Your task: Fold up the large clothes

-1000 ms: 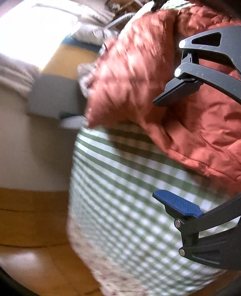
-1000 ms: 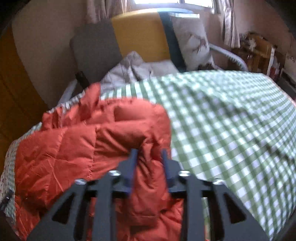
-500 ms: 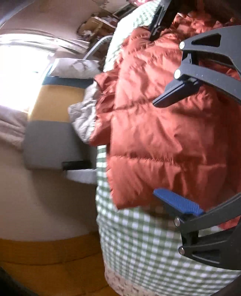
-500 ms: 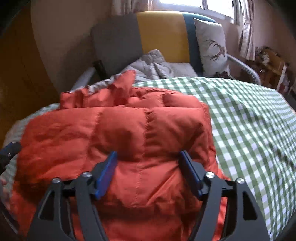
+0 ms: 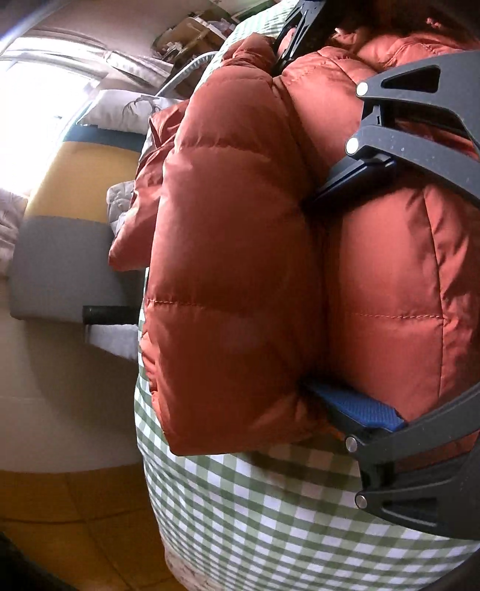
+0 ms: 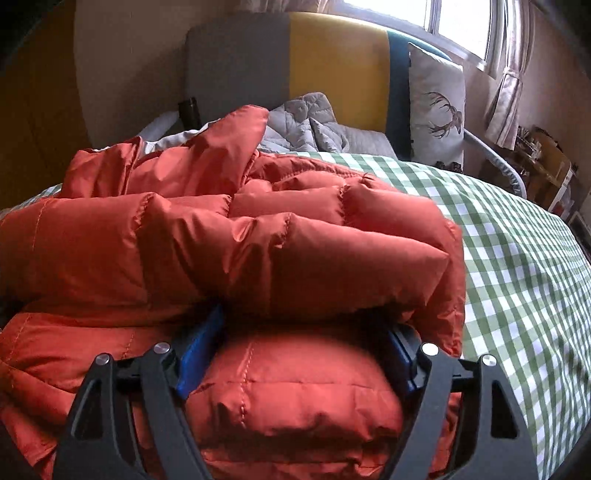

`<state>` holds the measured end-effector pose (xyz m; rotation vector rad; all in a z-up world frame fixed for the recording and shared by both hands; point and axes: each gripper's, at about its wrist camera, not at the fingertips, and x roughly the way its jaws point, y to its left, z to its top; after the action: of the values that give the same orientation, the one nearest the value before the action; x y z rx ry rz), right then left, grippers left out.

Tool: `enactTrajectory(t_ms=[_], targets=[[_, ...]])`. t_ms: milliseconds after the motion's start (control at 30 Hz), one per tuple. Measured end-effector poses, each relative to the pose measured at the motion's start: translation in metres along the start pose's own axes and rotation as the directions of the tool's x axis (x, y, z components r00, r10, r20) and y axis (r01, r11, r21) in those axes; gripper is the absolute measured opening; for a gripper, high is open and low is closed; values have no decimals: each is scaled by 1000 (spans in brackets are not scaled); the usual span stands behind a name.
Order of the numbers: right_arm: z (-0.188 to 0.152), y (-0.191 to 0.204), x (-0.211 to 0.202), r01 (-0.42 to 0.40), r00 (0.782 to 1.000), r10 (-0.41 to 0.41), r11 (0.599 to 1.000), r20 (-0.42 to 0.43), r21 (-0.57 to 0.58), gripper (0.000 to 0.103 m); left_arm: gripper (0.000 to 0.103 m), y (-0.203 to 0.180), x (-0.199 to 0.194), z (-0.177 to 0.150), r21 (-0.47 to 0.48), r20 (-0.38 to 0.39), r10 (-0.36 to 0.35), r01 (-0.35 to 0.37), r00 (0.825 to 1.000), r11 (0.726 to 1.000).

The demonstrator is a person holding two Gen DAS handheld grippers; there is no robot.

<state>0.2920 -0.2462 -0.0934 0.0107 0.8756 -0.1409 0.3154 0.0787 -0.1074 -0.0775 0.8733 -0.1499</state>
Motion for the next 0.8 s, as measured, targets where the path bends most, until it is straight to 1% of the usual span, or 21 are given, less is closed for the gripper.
enactTrajectory(t_ms=[67, 133, 167, 200, 233, 300, 400, 533, 700, 800], targets=[[0, 1, -1, 9, 1000, -9, 1000, -5, -8, 78, 89, -1, -5, -1, -4, -2, 15, -15, 1000, 1000], [2, 1, -5, 15, 1000, -15, 1000, -6, -12, 80, 89, 0, -21, -3, -21, 13, 49, -49, 999, 999], [3, -1, -11, 8, 1000, -8, 1000, -9, -5, 83, 91, 0, -30, -6, -32, 25, 69, -68, 997, 997], [2, -4, -17, -5, 1000, 5, 1000, -12, 5, 90, 91, 0, -42, -11, -40, 41, 79, -78, 996, 996], [2, -6, -23, -23, 1000, 23, 1000, -11, 17, 94, 91, 0, -51, -14, -41, 49, 79, -77, 996, 996], [-1, -10, -41, -51, 999, 51, 998, 3, 35, 97, 92, -1, -72, -25, -36, 72, 81, -79, 994, 996], [-9, -10, -66, -71, 997, 70, 997, 18, 32, 99, 92, -3, -92, -36, -24, 96, 91, -89, 991, 996], [-26, -11, -89, -96, 995, 96, 995, -18, 26, 99, 92, -2, -121, -57, -21, 120, 80, -78, 990, 997], [-54, -19, -116, -110, 992, 112, 993, -60, 36, 100, 92, 1, -145, -81, -2, 130, 69, -70, 989, 998], [-68, -28, -132, -118, 991, 120, 992, -62, 34, 100, 92, 3, -158, -94, 11, 136, 71, -73, 988, 997]])
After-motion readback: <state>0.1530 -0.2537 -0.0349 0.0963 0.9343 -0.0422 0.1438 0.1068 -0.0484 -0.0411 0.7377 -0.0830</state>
